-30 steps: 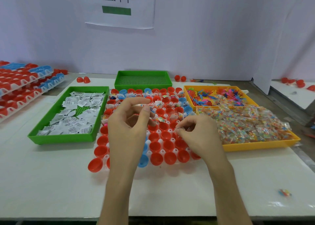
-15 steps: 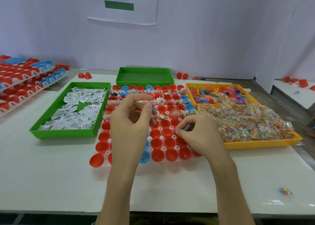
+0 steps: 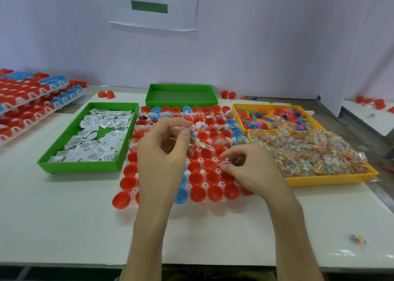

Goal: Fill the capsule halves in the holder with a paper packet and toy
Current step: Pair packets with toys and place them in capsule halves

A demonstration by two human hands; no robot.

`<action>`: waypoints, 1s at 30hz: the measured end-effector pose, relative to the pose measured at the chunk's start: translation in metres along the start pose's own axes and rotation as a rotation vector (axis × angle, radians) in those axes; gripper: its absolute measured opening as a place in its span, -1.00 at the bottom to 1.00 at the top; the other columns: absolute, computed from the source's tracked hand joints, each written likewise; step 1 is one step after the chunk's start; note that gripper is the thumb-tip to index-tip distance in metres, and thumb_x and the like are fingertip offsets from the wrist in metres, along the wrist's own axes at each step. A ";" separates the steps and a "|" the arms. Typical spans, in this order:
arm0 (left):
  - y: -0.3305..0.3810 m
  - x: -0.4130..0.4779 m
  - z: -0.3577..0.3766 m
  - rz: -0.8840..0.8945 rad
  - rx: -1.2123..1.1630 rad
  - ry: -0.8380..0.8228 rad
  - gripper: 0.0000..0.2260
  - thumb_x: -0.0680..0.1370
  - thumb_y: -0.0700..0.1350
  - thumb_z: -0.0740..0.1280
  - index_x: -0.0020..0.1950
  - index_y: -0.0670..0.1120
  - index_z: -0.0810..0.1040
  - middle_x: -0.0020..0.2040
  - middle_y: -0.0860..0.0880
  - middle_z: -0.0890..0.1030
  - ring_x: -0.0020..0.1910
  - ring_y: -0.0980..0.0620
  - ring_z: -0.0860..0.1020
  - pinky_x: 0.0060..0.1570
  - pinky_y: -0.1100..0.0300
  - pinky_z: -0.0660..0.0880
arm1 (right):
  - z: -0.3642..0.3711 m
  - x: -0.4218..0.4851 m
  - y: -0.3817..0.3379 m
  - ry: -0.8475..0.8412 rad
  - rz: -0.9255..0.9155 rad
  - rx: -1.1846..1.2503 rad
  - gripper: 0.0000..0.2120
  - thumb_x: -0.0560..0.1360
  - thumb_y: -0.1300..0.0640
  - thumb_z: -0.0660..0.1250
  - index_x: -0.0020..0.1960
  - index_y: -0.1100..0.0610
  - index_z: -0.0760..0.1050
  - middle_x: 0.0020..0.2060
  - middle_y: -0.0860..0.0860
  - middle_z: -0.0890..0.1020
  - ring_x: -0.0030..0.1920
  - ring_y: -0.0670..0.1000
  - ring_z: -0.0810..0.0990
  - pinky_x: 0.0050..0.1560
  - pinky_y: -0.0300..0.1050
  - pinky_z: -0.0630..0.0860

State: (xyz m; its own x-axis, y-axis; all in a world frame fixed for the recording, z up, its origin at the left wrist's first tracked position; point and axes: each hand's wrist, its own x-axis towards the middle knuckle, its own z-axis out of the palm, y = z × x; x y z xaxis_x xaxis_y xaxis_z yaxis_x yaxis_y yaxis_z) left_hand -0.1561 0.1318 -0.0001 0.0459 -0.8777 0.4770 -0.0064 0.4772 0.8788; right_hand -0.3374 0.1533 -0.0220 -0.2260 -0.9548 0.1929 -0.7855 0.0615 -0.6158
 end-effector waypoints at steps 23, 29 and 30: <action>-0.005 0.006 -0.010 0.005 0.095 -0.049 -0.82 0.57 -0.25 0.37 -0.05 0.03 0.65 -0.26 0.08 0.66 -0.30 0.08 0.62 -0.25 0.24 0.59 | -0.034 -0.004 0.011 0.318 -0.090 0.332 -0.81 0.50 0.16 0.45 -0.13 -0.15 0.65 -0.17 -0.30 0.67 -0.12 -0.21 0.63 -0.16 -0.46 0.49; -0.006 0.001 0.000 0.034 0.330 -0.343 -0.82 0.53 -0.21 0.44 0.02 0.07 0.66 -0.16 0.18 0.67 -0.09 0.23 0.60 -0.13 0.52 0.40 | -0.028 -0.007 0.003 -0.010 -0.113 0.051 -0.74 0.37 0.13 0.57 -0.07 -0.20 0.66 -0.06 -0.31 0.65 0.07 -0.29 0.56 0.22 -0.11 0.47; -0.005 0.000 0.002 0.036 0.340 -0.347 -0.82 0.53 -0.20 0.44 0.02 0.08 0.66 -0.15 0.19 0.67 -0.09 0.25 0.59 -0.12 0.54 0.39 | -0.025 -0.007 0.000 -0.016 -0.121 0.039 -0.76 0.36 0.13 0.57 -0.08 -0.17 0.67 -0.09 -0.31 0.66 0.07 -0.28 0.57 0.30 -0.01 0.45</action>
State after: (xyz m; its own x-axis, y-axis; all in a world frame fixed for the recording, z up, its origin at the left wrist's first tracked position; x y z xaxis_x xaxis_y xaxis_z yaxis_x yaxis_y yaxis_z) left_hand -0.1577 0.1293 -0.0051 -0.2954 -0.8514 0.4335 -0.3303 0.5167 0.7899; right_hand -0.3506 0.1674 -0.0041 -0.1216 -0.9591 0.2555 -0.7831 -0.0655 -0.6185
